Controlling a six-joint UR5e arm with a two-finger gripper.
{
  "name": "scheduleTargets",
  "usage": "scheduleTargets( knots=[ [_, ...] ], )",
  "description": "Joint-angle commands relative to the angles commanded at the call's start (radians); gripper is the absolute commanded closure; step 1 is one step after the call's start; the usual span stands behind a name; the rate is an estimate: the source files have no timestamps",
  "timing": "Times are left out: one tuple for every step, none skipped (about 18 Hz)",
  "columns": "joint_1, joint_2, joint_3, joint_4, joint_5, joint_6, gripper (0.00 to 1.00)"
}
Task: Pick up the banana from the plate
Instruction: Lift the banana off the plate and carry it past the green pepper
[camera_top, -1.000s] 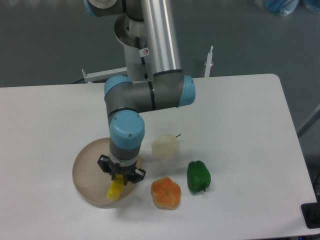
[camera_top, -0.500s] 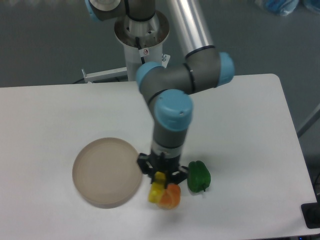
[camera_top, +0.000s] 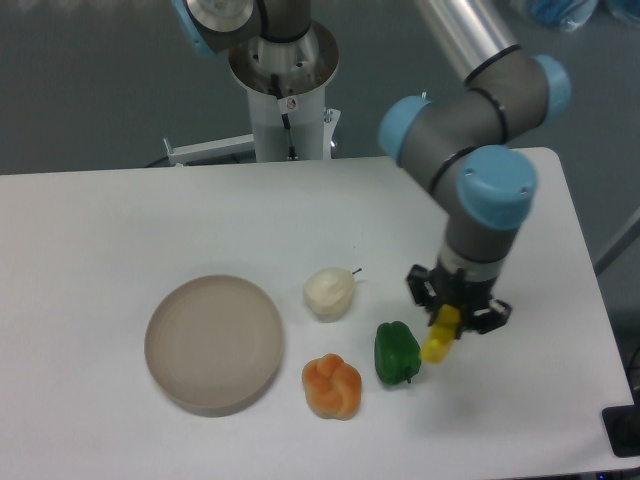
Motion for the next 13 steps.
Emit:
scheduleTargets(
  knots=[
    [0.017,-0.005,-0.002,-0.002,0.002,0.075,1.00],
    [0.026,-0.008,0.000,0.000,0.005,0.112,1.00],
    [0.041,-0.018,0.005,0.000,0.021,0.144,1.00],
    [0.045,-0.026,0.015,-0.002,0.031,0.172,1.00],
    [0.048,-0.035,0.026,-0.002,0.038,0.210,1.00],
    [0.052,-0.038,0.028,0.000,0.038,0.220,1.00],
    [0.052,-0.049,0.028,-0.002,0.043,0.225,1.00],
    [0.054,-0.058,0.037,-0.002,0.044,0.252,1.00],
    [0.052,-0.064,0.044,-0.002,0.046,0.270,1.00],
    [0.054,-0.066,0.044,-0.002,0.046,0.271,1.00],
    [0.052,-0.067,0.044,-0.002,0.054,0.272,1.00],
    [0.052,-0.069,0.044,-0.002,0.057,0.272,1.00],
    [0.052,-0.071,0.044,-0.002,0.058,0.272,1.00]
  ],
)
